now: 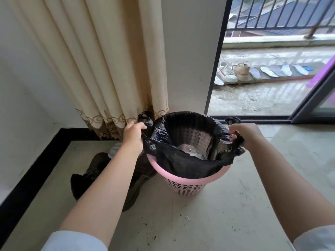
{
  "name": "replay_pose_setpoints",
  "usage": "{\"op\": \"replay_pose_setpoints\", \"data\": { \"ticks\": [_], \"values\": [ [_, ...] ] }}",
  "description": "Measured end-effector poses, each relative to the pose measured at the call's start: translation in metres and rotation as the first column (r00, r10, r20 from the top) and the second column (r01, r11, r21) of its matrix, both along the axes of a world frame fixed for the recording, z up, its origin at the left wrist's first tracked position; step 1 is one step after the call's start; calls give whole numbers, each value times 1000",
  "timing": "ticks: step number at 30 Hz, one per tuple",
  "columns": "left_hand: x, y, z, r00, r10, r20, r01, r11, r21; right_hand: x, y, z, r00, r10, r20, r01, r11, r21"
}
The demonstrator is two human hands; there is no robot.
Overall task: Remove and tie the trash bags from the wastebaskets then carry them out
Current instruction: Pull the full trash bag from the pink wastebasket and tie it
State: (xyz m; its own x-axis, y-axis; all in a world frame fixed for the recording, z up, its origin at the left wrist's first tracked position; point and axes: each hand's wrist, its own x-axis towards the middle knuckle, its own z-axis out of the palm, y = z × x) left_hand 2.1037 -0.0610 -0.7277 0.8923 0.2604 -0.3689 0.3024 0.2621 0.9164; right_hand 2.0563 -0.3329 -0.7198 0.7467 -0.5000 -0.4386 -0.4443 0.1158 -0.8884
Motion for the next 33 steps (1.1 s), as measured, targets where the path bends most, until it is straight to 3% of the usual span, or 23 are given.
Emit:
{"op": "replay_pose_setpoints", "data": {
  "ticks": [1, 5, 8, 9, 11, 14, 17, 20, 24, 28, 33],
  "values": [
    [6, -5, 9, 998, -60, -29, 59, 997, -45, 4, -2, 5, 1000, 31, 7, -31, 1000, 1],
    [13, -26, 46, 894, -347, -284, 396, 908, 137, 26, -6, 43, 986, 129, 101, -118, 986, -116],
    [15, -35, 63, 849, -378, -370, 506, 784, 361, 35, -8, 73, 977, 162, 142, -122, 959, -257],
    [19, -37, 69, 877, -351, -329, 475, 742, 473, 39, -8, 80, 964, 168, 208, -105, 953, -284],
    [30, -42, 82, 940, -322, -110, 322, 737, 594, 42, 0, 95, 909, 199, 367, -66, 936, -345],
    [42, -52, 115, 927, -283, 247, 99, 817, 567, 47, 15, 121, 820, 230, 524, -47, 939, -340],
    [49, -65, 152, 825, -277, 493, 6, 876, 482, 53, 24, 150, 743, 182, 644, 2, 962, -274],
    [52, -80, 183, 703, -386, 597, 73, 874, 480, 54, 26, 188, 695, 65, 716, 78, 983, -166],
    [42, -104, 244, 503, -526, 685, 301, 850, 432, 43, 15, 252, 576, -71, 814, 222, 972, -72],
    [26, -132, 315, 323, -543, 775, 337, 831, 442, 14, -1, 317, 430, -75, 900, 345, 935, -87],
    [-10, -176, 360, 221, -522, 824, 517, 779, 355, -36, -23, 356, 325, -135, 936, 541, 839, -67]
  ]
}}
